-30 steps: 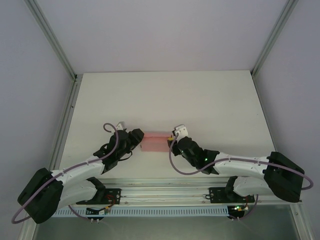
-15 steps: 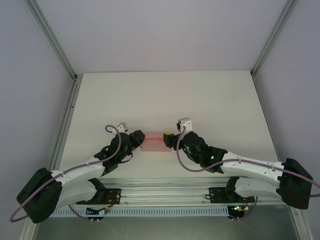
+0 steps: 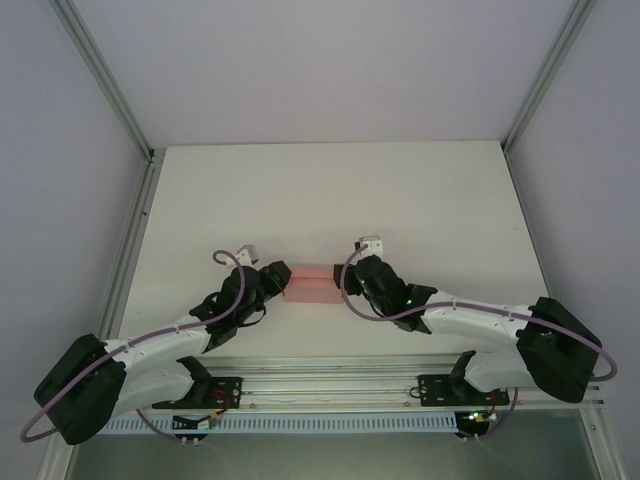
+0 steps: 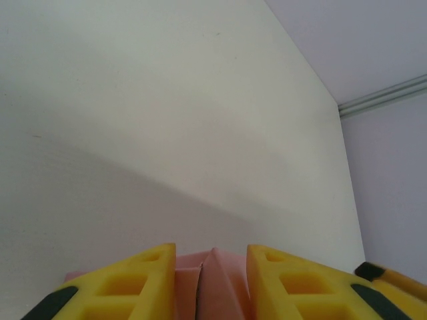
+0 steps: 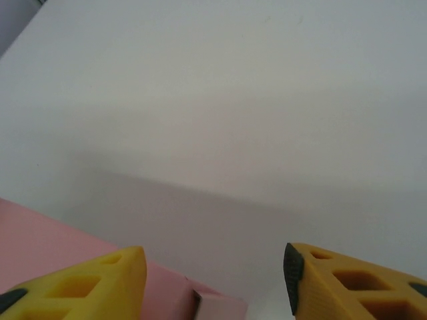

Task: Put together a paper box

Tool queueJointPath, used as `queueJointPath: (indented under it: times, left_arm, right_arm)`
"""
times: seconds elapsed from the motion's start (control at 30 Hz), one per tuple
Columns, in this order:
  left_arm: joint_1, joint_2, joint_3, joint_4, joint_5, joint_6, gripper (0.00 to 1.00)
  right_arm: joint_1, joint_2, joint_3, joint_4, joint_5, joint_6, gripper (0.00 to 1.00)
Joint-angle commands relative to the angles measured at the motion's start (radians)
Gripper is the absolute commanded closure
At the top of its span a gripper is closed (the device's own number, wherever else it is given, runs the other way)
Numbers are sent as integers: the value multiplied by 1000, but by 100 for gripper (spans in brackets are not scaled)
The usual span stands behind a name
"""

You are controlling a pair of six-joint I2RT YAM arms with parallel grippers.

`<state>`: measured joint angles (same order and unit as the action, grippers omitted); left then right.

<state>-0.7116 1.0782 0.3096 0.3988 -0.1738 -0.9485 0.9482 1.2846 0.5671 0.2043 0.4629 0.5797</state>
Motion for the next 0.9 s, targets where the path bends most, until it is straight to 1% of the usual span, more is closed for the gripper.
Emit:
queueJointPath:
  times: [0.0, 0.13, 0.27, 0.33, 0.43, 0.47, 0.53, 0.67, 0.8, 0.87]
  left_arm:
    - [-19, 38, -65, -195, 30, 47, 69]
    - [-19, 24, -87, -222, 30, 51, 70]
    - [-17, 20, -131, -220, 12, 10, 80]
    - [-17, 21, -136, -215, 17, 8, 83]
    - [-17, 53, -113, -253, 30, 20, 94]
    - [-17, 71, -100, -274, 38, 26, 100]
    - [-16, 111, -77, -319, 53, 30, 100]
    - [-14, 185, -66, -336, 119, 81, 100]
    - [-16, 234, -120, -242, 203, 108, 100]
    - [-17, 231, -134, -225, 209, 130, 100]
  right_arm:
    - [-12, 29, -78, 57, -45, 39, 46]
    - [-16, 78, -147, 122, -79, 41, 50]
    - [-22, 109, -183, 127, -72, 70, 54]
    - [-25, 115, -185, 120, -81, 74, 54]
    - [-30, 122, -185, 116, -90, 78, 54]
    - [-32, 124, -183, 114, -92, 80, 54]
    - [-35, 129, -185, 112, -95, 83, 54]
    - [-39, 135, -190, 109, -102, 84, 55]
    - [-39, 140, -203, 128, -114, 83, 57]
    - [-39, 137, -213, 148, -124, 75, 60]
